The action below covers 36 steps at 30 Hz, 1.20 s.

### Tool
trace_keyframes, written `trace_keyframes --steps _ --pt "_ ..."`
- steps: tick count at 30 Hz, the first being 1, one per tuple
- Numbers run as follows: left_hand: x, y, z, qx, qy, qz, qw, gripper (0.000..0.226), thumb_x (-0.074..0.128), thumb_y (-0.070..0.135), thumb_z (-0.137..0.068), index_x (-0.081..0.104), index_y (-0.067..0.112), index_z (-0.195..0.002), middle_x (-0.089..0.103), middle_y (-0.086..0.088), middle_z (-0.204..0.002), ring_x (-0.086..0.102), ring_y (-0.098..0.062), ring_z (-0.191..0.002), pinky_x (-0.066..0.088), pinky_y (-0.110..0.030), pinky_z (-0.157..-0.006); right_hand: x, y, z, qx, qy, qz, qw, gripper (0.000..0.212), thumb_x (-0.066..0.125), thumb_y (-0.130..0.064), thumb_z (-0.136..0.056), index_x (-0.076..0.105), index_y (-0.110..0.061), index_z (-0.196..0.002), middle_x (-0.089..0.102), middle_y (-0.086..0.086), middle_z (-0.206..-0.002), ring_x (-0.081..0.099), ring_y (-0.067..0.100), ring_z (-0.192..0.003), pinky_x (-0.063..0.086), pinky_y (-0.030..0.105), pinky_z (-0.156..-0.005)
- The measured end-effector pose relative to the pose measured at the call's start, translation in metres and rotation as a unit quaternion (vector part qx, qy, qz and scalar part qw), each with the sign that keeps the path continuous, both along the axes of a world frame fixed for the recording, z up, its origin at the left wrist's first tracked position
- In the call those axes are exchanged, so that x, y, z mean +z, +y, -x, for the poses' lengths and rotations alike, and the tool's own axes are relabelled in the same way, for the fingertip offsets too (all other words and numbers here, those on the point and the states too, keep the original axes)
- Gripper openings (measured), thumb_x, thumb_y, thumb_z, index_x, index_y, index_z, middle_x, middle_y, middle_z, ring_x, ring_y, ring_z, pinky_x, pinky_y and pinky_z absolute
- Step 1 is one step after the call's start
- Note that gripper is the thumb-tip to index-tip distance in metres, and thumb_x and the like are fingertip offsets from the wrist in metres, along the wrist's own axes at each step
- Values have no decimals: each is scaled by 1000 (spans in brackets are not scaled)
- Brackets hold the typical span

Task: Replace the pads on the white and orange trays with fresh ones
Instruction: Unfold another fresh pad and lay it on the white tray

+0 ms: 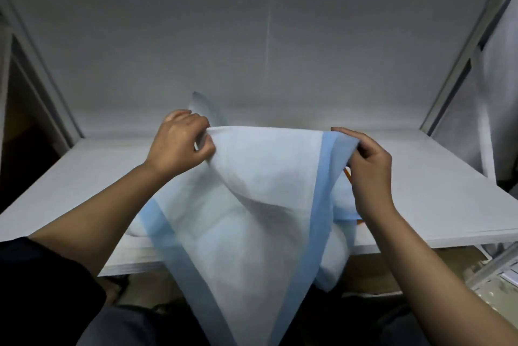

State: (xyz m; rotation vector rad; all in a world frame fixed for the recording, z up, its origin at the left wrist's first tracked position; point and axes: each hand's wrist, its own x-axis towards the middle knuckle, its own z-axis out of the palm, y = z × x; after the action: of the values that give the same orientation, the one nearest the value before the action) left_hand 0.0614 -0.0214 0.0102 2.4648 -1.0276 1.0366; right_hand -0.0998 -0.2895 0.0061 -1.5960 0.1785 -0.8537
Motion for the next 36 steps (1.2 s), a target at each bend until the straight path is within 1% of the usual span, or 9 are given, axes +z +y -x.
trace_keyframes --steps 4,12,15,17,19,21,24,30,36 --pt "11 16 3 37 -29 12 999 23 40 25 -79 50 6 -69 51 -8 -59 49 -31 -54 33 -28 -59 20 -8 -20 23 4 55 998 28 50 5 -87 68 -17 -86 67 -11 -75 57 5 -68 47 21 -61" --pt "37 23 5 57 -103 58 991 25 40 23 -87 54 5 -78 57 -13 -66 53 -33 -58 33 -35 -58 78 0 -28 53 -53 39 996 18 51 1 -91 63 -13 -93 65 -9 -81 58 -4 -66 45 12 -58" --pt "34 23 2 93 -110 26 989 24 39 21 -88 54 5 -78 57 -13 -65 53 -34 -56 30 -34 -56 74 -3 -31 125 57 28 990 24 56 -3 -89 54 -13 -111 67 -10 -77 62 -4 -61 49 15 -57" --pt "27 26 -2 116 -100 -1 988 24 39 21 -88 54 5 -78 58 -12 -63 52 -34 -54 29 -33 -55 62 -9 -33 203 180 37 962 42 67 -20 -81 50 -17 -119 72 -9 -81 68 5 -69 55 27 -71" --pt "18 29 -6 132 -93 -33 986 25 38 21 -88 54 6 -76 57 -12 -60 51 -34 -50 30 -32 -53 48 -12 -33 238 260 71 933 54 68 -35 -76 50 -24 -125 73 -4 -99 71 16 -87 53 39 -91" --pt "13 29 -7 142 -86 -49 985 22 40 20 -86 52 7 -72 54 -10 -56 49 -33 -48 31 -32 -52 39 -10 -33 248 277 67 926 54 65 -45 -75 53 -27 -124 70 -4 -110 69 19 -98 50 41 -97" --pt "15 24 -6 149 -78 -45 985 19 43 18 -84 49 8 -69 52 -9 -54 48 -31 -46 27 -29 -52 31 -2 -30 273 276 26 921 49 59 -50 -82 57 -24 -124 67 -1 -117 67 18 -102 54 34 -85" --pt "31 16 -7 149 -86 -24 985 19 44 19 -82 49 8 -68 55 -11 -57 49 -34 -48 30 -30 -51 29 19 -7 281 295 87 909 27 50 -39 -93 61 -28 -114 69 2 -110 64 23 -105 51 41 -94" --pt "49 23 6 165 -115 39 979 15 50 19 -77 54 9 -67 60 -12 -59 53 -36 -47 28 -25 -49 51 11 5 163 198 92 962 17 50 -10 -90 66 -14 -92 70 1 -73 62 11 -62 53 26 -59"
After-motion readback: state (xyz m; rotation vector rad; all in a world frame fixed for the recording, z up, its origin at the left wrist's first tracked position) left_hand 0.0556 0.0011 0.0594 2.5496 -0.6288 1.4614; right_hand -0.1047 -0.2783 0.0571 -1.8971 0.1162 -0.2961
